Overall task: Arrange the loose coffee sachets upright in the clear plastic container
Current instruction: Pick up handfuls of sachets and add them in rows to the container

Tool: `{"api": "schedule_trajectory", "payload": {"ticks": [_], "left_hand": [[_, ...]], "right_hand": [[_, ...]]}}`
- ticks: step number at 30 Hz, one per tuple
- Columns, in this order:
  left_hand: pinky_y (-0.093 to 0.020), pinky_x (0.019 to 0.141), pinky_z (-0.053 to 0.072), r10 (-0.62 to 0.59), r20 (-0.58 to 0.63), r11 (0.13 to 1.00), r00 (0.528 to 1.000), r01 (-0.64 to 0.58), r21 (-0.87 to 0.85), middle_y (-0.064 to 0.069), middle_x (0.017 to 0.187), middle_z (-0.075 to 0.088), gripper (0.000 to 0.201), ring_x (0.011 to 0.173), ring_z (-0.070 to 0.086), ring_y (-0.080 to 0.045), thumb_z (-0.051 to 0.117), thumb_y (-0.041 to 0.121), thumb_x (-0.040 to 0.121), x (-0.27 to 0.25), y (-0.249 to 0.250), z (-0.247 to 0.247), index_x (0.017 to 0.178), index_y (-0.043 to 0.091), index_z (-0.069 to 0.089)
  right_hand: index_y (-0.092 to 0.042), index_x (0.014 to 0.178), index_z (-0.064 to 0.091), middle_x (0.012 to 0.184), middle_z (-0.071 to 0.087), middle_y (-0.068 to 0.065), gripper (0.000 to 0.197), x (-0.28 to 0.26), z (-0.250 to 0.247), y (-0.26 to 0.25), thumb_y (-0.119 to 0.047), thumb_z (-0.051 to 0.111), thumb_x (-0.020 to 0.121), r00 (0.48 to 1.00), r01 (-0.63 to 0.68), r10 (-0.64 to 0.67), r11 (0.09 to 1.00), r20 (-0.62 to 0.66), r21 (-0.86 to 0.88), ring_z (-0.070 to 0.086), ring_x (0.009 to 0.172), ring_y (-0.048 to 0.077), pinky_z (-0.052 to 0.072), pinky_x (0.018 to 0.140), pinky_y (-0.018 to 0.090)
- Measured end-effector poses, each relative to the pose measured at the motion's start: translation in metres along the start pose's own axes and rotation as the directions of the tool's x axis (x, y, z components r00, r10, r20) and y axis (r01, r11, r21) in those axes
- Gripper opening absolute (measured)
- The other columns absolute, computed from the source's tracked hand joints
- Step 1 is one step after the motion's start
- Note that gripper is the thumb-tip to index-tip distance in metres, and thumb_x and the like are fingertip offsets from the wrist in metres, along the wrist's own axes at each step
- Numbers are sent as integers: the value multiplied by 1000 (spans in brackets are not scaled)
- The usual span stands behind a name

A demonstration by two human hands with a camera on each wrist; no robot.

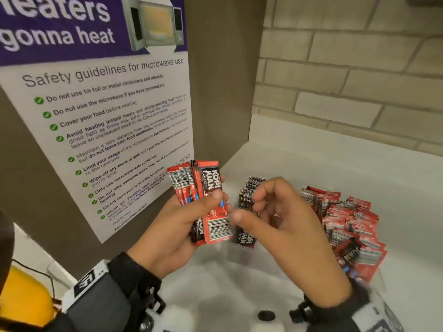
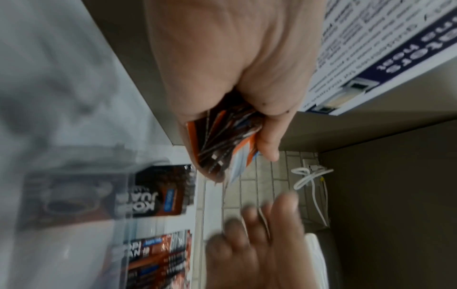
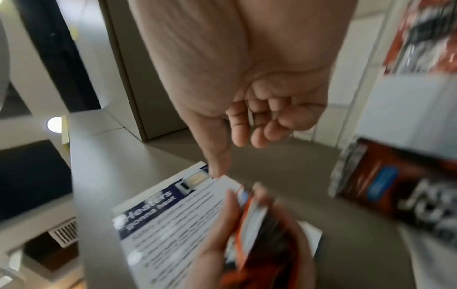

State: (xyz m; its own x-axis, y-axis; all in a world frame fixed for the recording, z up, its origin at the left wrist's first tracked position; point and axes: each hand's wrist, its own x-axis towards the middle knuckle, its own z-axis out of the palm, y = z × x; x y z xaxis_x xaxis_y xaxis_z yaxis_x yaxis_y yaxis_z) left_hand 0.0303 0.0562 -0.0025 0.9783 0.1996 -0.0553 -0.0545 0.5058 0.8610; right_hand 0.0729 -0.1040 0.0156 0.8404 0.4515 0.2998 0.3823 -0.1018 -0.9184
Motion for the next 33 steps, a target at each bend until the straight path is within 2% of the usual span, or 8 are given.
{"api": "schedule_trajectory", "payload": {"ticks": [7,10,12,15,17,20,26,33], "left_hand": [[-34,67,58,13,64,998,998,-18,68,-19,101,71,21,84,71,-27,71,11,78,-1,0,17,99,10,73],[-36,66,58,32,49,996,998,-37,85,-18,102,71,34,86,71,-29,70,6,76,-1,-3,22,110,6,67],[-36,63,58,52,14,996,999,-53,72,-14,93,72,33,79,71,-24,68,8,73,1,-4,23,106,8,66],[-35,63,59,71,2,996,997,-71,47,-10,87,71,35,76,70,-18,65,16,70,2,-3,25,105,9,66],[-34,63,58,85,22,995,996,-86,43,-12,91,71,37,78,70,-20,64,18,72,1,-1,27,108,8,65],[-31,62,57,109,32,990,994,-111,89,-15,90,70,33,75,69,-23,64,14,75,3,-2,27,106,5,66],[-30,57,56,139,-36,986,990,-135,95,-14,95,73,36,79,71,-25,63,5,70,4,3,18,105,8,66],[-33,63,58,105,53,990,993,-109,86,-19,98,72,27,84,72,-31,71,1,74,-6,4,16,101,5,68]], "right_hand": [[-19,92,55,72,53,7,34,5,15,13,-12,79,70,998,-59,61,994,-22,87,47,59,5,44,58,17],[-12,85,57,83,58,27,22,6,12,16,-14,74,71,995,-90,99,964,-25,249,54,68,33,52,72,44],[-8,77,48,79,53,24,18,5,10,15,-15,62,70,996,-37,57,960,-63,276,54,66,27,52,68,47],[-13,71,35,69,37,3,24,5,4,15,3,52,69,970,169,-193,972,-145,-162,38,62,2,38,55,14],[-18,76,36,79,34,-5,29,5,4,18,4,54,68,943,233,-322,827,-90,-512,36,67,6,32,52,16],[-18,84,41,90,35,-4,27,2,13,21,-2,61,75,951,254,-308,754,16,-605,40,73,12,34,54,21],[-26,101,56,102,42,-12,25,0,1,3,-27,70,80,985,154,-124,943,117,-294,47,91,0,39,77,8],[-26,110,54,70,61,-2,41,9,-6,2,1,65,81,998,-59,53,985,43,162,58,59,15,49,57,26]]}}
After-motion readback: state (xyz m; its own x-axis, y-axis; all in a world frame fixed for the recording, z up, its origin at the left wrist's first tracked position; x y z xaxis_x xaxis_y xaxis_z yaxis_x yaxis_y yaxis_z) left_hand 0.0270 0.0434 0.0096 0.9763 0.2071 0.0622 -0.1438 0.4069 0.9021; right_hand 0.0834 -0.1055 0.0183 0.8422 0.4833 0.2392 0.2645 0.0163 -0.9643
